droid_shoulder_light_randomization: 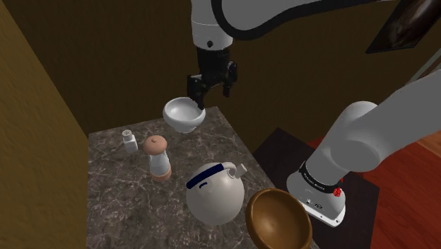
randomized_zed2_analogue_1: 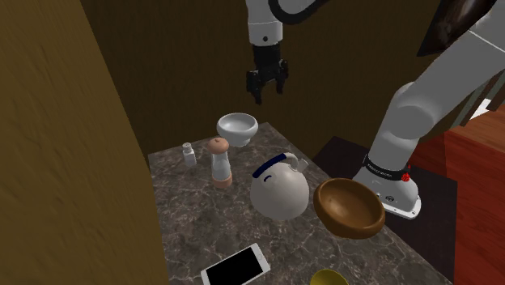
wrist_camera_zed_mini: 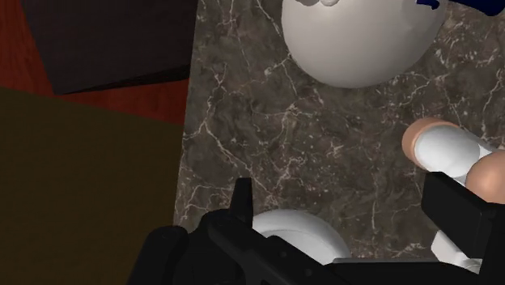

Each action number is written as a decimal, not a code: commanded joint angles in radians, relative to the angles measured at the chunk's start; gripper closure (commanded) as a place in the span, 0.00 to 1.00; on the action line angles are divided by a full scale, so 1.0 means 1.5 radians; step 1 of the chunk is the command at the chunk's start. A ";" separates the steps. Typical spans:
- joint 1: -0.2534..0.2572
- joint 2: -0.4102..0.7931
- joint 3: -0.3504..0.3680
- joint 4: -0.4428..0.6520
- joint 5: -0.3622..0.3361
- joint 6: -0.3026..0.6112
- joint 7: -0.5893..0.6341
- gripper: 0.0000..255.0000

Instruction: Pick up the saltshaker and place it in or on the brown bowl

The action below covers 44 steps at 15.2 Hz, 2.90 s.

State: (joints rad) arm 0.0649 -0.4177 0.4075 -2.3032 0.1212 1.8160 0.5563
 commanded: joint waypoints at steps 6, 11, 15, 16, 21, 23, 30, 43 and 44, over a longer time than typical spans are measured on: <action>0.003 0.182 0.091 0.105 -0.047 0.051 0.145 0.00; 0.025 0.331 0.131 0.203 -0.121 0.066 0.257 0.00; 0.063 0.442 0.135 0.288 -0.181 0.060 0.331 0.00; 0.063 0.444 0.133 0.281 -0.182 0.069 0.331 0.00; 0.064 0.455 0.130 0.248 -0.191 0.111 0.338 0.00; 0.064 0.459 0.128 0.238 -0.195 0.124 0.340 0.00; 0.064 0.459 0.128 0.238 -0.195 0.124 0.340 0.00; 0.061 0.445 0.131 0.250 -0.185 0.101 0.334 1.00; 0.061 0.441 0.132 0.254 -0.182 0.093 0.332 1.00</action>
State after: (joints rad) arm 0.1578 0.2532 0.6041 -1.9270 -0.1580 1.9683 1.0577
